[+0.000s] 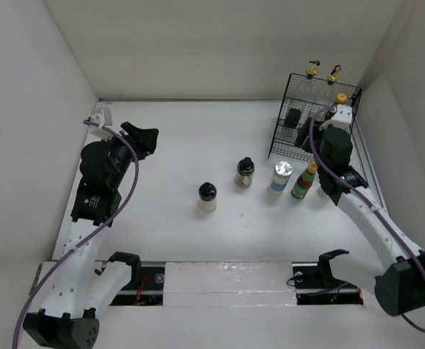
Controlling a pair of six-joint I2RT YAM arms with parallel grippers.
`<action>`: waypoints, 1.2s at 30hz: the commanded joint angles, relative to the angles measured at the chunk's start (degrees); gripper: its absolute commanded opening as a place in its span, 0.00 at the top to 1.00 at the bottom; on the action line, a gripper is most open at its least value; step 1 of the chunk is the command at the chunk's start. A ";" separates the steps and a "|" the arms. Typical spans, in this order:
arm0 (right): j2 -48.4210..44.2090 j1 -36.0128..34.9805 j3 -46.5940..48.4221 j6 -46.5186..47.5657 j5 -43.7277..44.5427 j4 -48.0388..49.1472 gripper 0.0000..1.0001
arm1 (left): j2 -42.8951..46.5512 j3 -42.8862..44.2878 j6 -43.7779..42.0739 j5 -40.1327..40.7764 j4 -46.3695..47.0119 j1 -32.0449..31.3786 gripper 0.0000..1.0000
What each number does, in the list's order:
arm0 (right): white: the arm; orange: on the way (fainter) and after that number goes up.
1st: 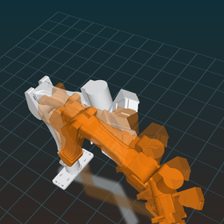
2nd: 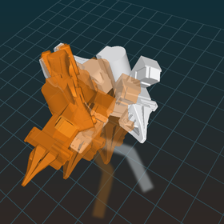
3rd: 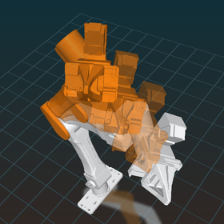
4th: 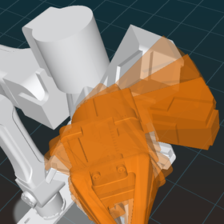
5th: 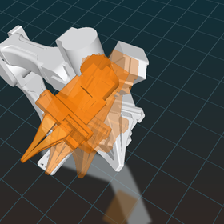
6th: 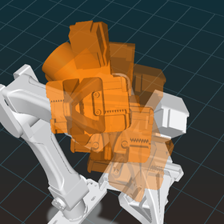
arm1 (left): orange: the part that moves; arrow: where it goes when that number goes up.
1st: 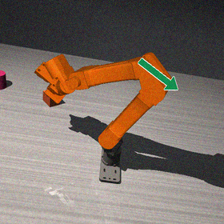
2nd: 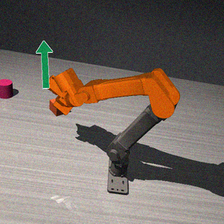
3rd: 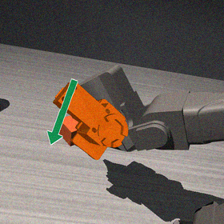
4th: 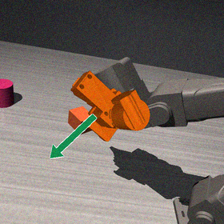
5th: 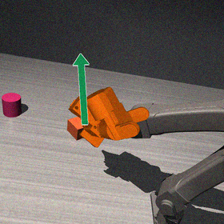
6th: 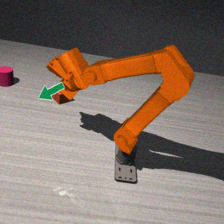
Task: Organize the condiment bottles
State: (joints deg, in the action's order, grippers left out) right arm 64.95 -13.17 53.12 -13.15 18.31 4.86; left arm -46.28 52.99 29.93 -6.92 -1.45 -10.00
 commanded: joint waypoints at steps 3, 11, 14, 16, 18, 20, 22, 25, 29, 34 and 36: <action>-11.58 -3.00 -6.79 -3.02 8.33 -8.10 0.25 | -0.04 0.01 0.39 -1.17 3.47 0.33 0.53; -13.36 -1.16 -11.20 -5.13 3.94 -17.16 0.21 | -1.26 0.01 0.39 -1.78 3.47 0.33 0.53; -12.83 -1.16 -12.52 -5.13 2.35 -16.64 0.29 | -1.27 0.01 0.39 -1.26 3.47 0.33 0.53; -12.30 -1.16 -13.83 -5.13 2.35 -16.11 0.29 | -1.27 0.01 0.39 -1.78 3.47 0.33 0.53; -12.30 -1.16 -13.84 -5.13 2.35 -16.11 0.32 | -1.27 0.01 0.39 -1.78 3.47 0.33 0.53; -12.30 -1.16 -13.84 -5.13 2.96 -16.11 0.38 | -1.27 0.01 0.39 -1.78 3.47 0.33 0.53; -11.77 -1.16 -13.84 -5.13 2.96 -15.59 0.43 | -1.27 0.01 0.39 -1.78 3.47 0.33 0.53; -11.16 -1.16 -13.84 -5.13 4.02 -14.89 0.53 | -1.79 0.01 0.39 -1.78 3.47 0.33 0.53; -10.63 -1.16 -12.61 -4.61 4.55 -14.09 0.74 | -1.18 0.01 0.39 -2.40 3.47 0.33 0.53; -14.84 -4.23 -9.54 -4.61 9.10 -13.48 0.86 | -1.18 0.01 0.39 -2.40 3.47 0.33 0.53; -16.77 -5.11 -6.39 -4.61 9.90 -12.95 0.86 | -0.65 0.01 0.39 -2.40 3.47 0.33 0.53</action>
State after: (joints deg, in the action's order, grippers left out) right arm 52.40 -16.84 39.22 -17.39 24.67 -13.58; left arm -47.94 52.99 30.11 -8.40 -1.04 -10.00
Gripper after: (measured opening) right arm 0.439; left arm 0.472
